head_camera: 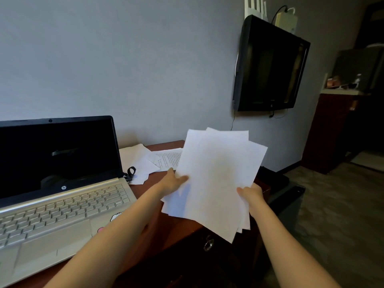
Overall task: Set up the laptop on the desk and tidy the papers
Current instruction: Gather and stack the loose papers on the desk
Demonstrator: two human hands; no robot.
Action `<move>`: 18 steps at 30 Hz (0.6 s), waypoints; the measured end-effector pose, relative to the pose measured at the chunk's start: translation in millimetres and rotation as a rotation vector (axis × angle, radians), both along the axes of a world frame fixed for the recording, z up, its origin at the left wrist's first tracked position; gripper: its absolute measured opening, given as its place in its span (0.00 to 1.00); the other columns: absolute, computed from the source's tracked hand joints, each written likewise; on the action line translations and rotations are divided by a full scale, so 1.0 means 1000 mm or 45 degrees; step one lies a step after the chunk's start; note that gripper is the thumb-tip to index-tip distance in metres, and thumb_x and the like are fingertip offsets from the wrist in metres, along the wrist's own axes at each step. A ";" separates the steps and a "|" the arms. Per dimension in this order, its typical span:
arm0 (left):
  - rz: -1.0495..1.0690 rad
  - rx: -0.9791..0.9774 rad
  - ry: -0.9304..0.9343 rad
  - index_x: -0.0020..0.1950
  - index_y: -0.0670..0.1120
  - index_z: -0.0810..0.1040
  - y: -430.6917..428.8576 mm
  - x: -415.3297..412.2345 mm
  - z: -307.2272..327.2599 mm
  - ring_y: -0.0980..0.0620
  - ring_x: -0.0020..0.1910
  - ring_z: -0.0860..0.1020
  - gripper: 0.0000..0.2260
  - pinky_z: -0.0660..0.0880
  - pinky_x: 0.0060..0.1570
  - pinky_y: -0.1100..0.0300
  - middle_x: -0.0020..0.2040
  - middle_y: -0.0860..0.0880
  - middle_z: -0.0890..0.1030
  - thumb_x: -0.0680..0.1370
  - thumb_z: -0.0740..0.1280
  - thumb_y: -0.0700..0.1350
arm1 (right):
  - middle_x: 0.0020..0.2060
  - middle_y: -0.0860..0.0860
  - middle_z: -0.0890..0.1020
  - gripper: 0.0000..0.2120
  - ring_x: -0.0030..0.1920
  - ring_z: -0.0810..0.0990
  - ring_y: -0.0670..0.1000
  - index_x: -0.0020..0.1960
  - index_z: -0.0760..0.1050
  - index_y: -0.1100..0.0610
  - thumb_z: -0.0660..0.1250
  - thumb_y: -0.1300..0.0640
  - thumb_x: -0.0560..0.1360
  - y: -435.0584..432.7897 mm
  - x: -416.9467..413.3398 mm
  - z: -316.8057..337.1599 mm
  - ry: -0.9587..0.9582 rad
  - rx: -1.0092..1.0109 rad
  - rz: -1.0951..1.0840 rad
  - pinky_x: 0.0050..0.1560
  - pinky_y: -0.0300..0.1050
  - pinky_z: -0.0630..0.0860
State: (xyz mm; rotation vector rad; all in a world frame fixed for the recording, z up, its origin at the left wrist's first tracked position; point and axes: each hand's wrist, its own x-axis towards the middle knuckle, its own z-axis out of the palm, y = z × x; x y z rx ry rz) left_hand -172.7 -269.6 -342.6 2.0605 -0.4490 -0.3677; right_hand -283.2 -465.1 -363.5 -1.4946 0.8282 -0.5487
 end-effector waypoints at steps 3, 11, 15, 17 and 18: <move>0.026 -0.192 -0.077 0.70 0.40 0.66 0.001 0.008 0.016 0.44 0.59 0.75 0.26 0.73 0.55 0.54 0.61 0.46 0.75 0.77 0.66 0.52 | 0.61 0.61 0.76 0.16 0.62 0.74 0.60 0.64 0.71 0.68 0.59 0.71 0.76 0.005 0.000 0.017 -0.113 -0.075 0.020 0.58 0.49 0.71; 0.139 -0.524 -0.340 0.64 0.40 0.72 0.001 0.008 0.083 0.48 0.49 0.75 0.13 0.70 0.49 0.59 0.56 0.45 0.77 0.80 0.58 0.37 | 0.66 0.57 0.71 0.20 0.66 0.70 0.57 0.70 0.64 0.65 0.58 0.66 0.79 0.018 0.026 0.076 -0.465 -0.272 -0.014 0.63 0.45 0.66; 0.148 -0.674 -0.299 0.67 0.42 0.68 0.008 0.011 0.084 0.49 0.53 0.76 0.16 0.71 0.52 0.58 0.58 0.48 0.76 0.79 0.62 0.42 | 0.56 0.54 0.73 0.16 0.57 0.72 0.52 0.64 0.66 0.61 0.62 0.59 0.78 0.022 0.035 0.082 -0.572 -0.245 0.020 0.57 0.44 0.68; 0.144 -0.706 -0.292 0.67 0.43 0.68 0.012 0.014 0.079 0.49 0.56 0.76 0.17 0.72 0.53 0.58 0.61 0.48 0.76 0.79 0.64 0.43 | 0.55 0.58 0.75 0.10 0.51 0.74 0.53 0.55 0.65 0.58 0.63 0.56 0.78 0.023 0.039 0.076 -0.581 -0.198 0.039 0.53 0.48 0.72; 0.129 -0.709 -0.297 0.67 0.43 0.68 0.014 0.014 0.077 0.49 0.57 0.76 0.18 0.72 0.54 0.57 0.62 0.48 0.76 0.79 0.64 0.43 | 0.52 0.58 0.75 0.09 0.49 0.74 0.54 0.54 0.65 0.58 0.62 0.56 0.78 0.025 0.040 0.074 -0.582 -0.173 0.050 0.53 0.50 0.73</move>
